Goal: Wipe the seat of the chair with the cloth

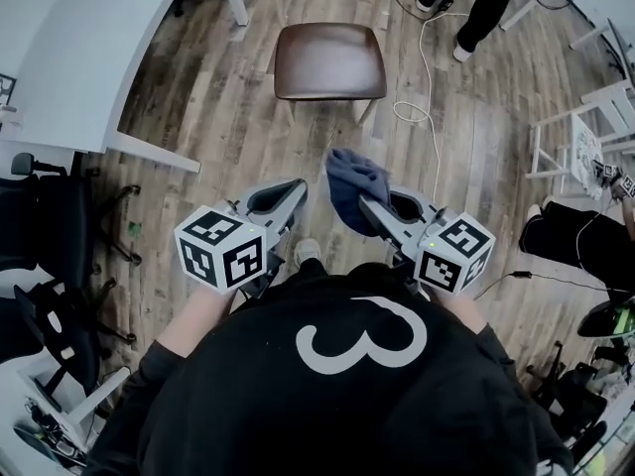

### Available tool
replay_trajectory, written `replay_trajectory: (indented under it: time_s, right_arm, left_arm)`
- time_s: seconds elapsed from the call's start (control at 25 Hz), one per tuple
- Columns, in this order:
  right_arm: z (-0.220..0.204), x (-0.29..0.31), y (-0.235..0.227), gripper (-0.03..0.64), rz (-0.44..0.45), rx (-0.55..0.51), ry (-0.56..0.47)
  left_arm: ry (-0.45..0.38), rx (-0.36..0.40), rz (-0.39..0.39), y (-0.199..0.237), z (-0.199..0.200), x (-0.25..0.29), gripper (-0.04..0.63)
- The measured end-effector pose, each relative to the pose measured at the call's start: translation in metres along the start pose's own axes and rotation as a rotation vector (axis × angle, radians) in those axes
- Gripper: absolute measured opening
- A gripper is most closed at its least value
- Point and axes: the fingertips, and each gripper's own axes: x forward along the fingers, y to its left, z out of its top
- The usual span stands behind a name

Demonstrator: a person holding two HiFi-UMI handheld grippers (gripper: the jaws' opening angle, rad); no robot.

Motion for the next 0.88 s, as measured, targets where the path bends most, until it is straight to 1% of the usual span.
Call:
replay_trajectory:
  time_s: [0.16, 0.32, 0.48, 0.68, 0.76, 0.88]
  right_arm:
    - [0.0, 0.014, -0.019, 0.055, -0.027, 0.028, 0.036]
    - [0.013, 0.026, -0.051, 0.055, -0.022, 0.054, 0.044]
    - [0.032, 0.05, -0.094, 0.055, 0.01, 0.086, 0.052]
    - [0.063, 0.081, -0.152, 0.055, 0.049, 0.135, 0.065]
    - [0.076, 0.089, -0.176, 0.055, 0.062, 0.141, 0.081]
    - [0.093, 0.096, -0.206, 0.055, 0.064, 0.128, 0.107]
  left_arm:
    - [0.02, -0.054, -0.017, 0.02, 0.006, 0.016, 0.012]
    - [0.049, -0.063, -0.008, 0.034, 0.016, 0.043, 0.012]
    - [0.049, -0.078, 0.039, 0.055, 0.04, 0.072, 0.012]
    - [0.06, -0.123, 0.107, 0.093, 0.075, 0.116, 0.012]
    - [0.053, -0.138, 0.127, 0.103, 0.091, 0.136, 0.012]
    - [0.037, -0.183, 0.149, 0.113, 0.107, 0.161, 0.012]
